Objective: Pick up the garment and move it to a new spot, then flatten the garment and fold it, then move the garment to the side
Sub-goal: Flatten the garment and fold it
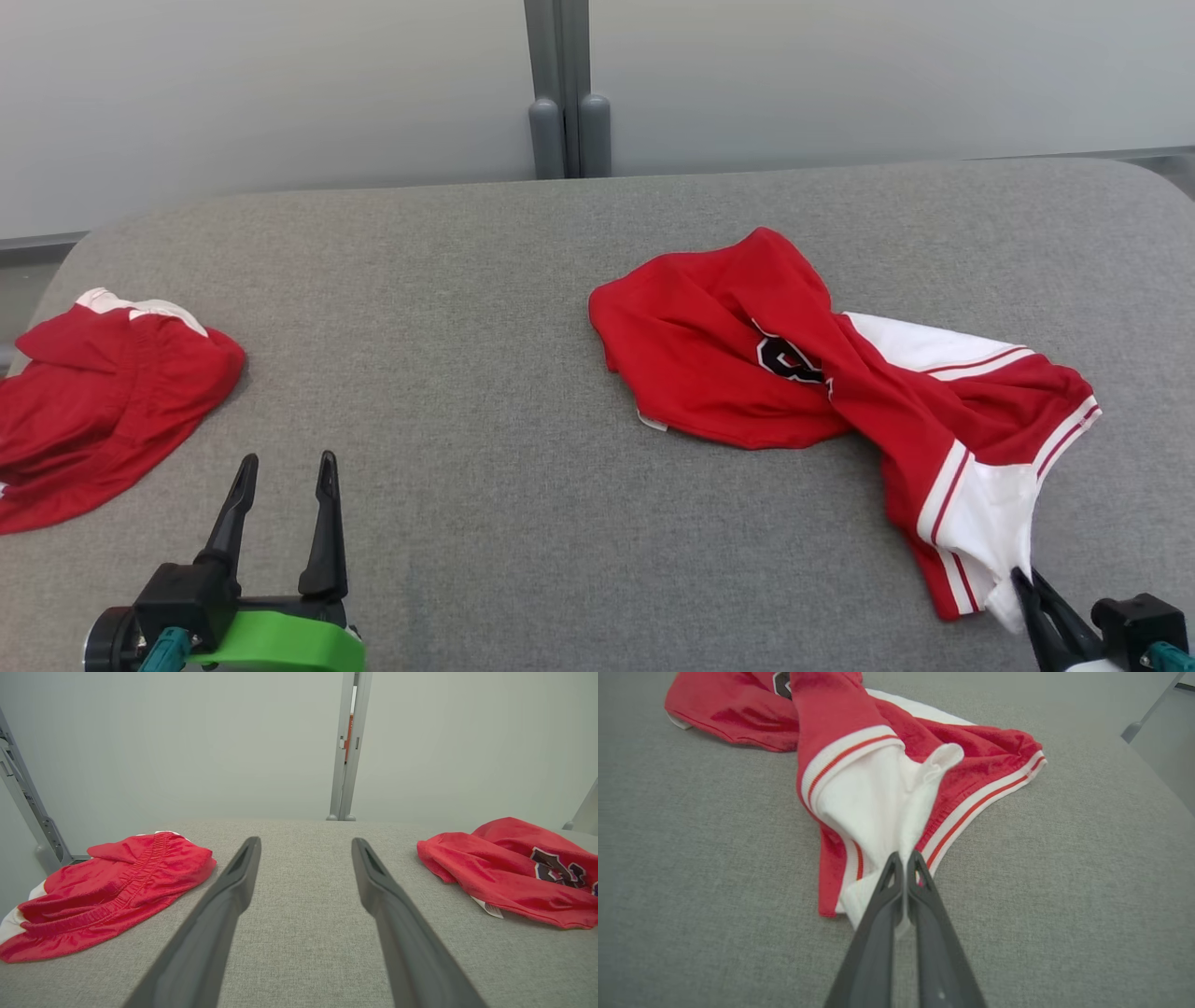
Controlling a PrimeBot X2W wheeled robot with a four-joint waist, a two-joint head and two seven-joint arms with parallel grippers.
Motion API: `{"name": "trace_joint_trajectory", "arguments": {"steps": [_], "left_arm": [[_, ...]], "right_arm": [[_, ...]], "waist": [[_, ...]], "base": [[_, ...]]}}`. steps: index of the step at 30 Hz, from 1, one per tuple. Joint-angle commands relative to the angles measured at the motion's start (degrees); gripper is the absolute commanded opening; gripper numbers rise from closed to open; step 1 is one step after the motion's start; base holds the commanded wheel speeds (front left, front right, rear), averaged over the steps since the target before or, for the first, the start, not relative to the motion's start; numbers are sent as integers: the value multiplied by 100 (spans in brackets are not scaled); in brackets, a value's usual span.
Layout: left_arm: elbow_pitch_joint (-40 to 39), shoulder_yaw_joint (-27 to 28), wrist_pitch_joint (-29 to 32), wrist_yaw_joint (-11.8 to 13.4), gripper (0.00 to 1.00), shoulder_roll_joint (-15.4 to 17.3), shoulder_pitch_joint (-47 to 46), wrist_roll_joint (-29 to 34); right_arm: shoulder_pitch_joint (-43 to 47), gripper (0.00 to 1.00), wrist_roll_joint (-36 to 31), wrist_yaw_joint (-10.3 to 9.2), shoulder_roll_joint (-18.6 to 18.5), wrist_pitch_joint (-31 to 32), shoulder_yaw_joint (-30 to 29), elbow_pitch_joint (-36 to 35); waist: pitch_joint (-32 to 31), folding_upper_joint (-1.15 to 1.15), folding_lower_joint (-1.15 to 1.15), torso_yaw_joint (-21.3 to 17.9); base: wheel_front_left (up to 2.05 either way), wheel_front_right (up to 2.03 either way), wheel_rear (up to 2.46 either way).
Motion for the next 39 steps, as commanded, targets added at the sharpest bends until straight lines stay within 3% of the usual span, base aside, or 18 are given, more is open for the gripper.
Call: {"name": "trace_joint_trajectory", "arguments": {"steps": [1, 15, 22, 29, 39], "left_arm": [[13, 8, -4, -15, 100, 22, 25, -4], [4, -9, -4, -15, 100, 41, 50, 5], [28, -100, -4, -15, 100, 152, -242, 29], [214, -496, -4, -15, 100, 506, -1322, 5], [1269, -1763, -3, -15, 100, 823, -3538, -375]], "right_arm": [[35, 100, 3, -11, 45, -33, -21, -126], [-372, 100, -237, -10, 716, -382, -57, -1201], [-585, 100, -330, -11, 968, -404, 112, -1315], [-850, 100, -341, -10, 972, -403, 211, -1335], [-1275, 100, -351, -11, 1094, -404, 247, -1383]], "waist": [[-12, 0, 0, -21], [-26, 0, 0, -48], [102, 0, 0, -101], [416, 0, 0, -381], [1073, 0, 0, -1103]], "base": [[0, 0, 0], [0, 0, 0], [0, 0, 0], [0, 0, 0], [0, 0, 0]]}}
